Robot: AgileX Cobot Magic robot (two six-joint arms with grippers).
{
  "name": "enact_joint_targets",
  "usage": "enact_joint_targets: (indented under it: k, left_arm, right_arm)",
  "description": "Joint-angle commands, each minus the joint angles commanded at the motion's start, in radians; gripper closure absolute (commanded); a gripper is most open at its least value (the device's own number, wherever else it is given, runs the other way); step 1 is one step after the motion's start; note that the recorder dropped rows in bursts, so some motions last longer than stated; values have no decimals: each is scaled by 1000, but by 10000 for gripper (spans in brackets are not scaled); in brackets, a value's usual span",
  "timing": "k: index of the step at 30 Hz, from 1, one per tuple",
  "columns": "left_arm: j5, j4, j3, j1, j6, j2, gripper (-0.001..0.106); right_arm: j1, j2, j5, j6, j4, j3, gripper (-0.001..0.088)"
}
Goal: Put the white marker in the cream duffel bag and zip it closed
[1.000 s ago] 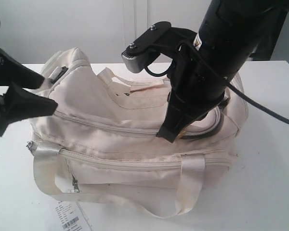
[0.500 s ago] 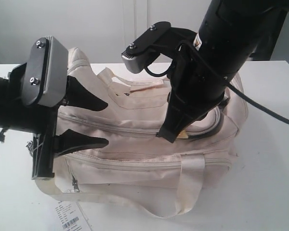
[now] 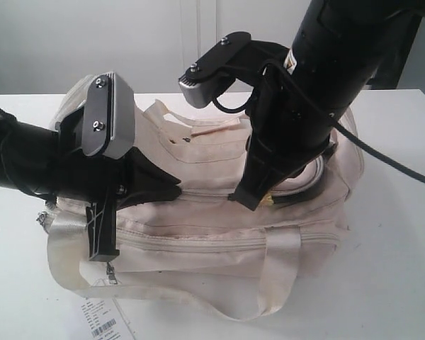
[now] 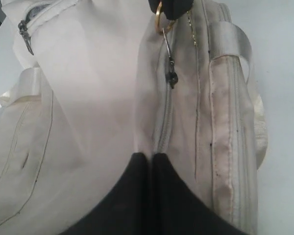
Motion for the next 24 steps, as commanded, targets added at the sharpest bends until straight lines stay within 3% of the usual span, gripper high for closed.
enact_joint_targets:
  k: [9, 24]
  left_arm:
    - [-26, 55, 0, 0, -110, -43, 1053]
    - [-50, 55, 0, 0, -141, -43, 1053]
  right_arm:
    - [0, -24, 24, 27, 0, 0, 868]
    - [0, -55, 24, 30, -86, 0, 868]
